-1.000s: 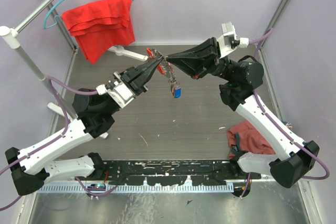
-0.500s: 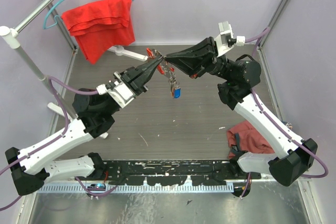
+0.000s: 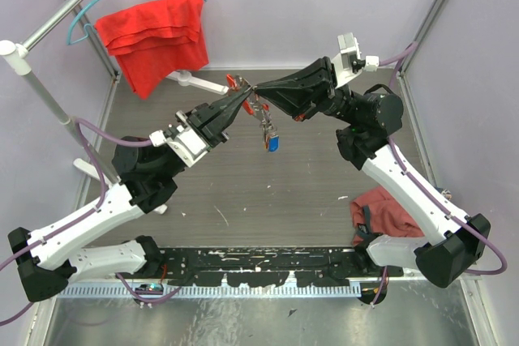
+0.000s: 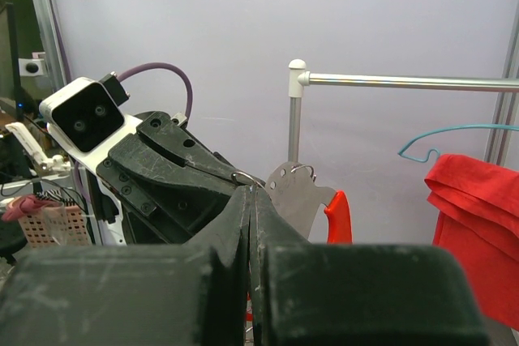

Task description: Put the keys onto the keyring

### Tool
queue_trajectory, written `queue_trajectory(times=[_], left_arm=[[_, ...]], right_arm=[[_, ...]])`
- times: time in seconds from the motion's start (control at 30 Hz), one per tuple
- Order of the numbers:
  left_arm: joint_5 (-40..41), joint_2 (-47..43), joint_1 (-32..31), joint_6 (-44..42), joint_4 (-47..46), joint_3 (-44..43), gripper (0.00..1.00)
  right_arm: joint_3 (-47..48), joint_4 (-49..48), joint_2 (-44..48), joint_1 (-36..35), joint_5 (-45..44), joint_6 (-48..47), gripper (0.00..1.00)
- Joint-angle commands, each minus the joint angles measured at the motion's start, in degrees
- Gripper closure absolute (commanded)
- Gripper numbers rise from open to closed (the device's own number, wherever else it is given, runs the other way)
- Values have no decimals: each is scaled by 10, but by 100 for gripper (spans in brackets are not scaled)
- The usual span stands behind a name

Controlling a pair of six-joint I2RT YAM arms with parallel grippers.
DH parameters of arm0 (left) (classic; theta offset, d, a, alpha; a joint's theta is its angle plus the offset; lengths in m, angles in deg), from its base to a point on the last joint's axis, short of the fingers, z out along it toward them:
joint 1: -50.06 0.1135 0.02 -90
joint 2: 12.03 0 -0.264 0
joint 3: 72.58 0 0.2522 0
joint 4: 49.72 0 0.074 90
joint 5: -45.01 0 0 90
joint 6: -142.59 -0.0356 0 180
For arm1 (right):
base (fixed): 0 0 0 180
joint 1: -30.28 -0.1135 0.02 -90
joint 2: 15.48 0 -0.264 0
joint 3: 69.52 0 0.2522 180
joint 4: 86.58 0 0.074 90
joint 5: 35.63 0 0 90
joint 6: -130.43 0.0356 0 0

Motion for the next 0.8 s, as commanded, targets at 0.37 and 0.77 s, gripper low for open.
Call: queue_trajectory(times=[0.37, 0.77], left_arm=[[-1, -8, -3, -5, -22, 6, 100], [-7, -13, -3, -10, -25, 9, 100]], right_arm=[[4, -26, 17, -3, -24, 0, 99], [-2, 2, 23, -3, -52, -9, 99]])
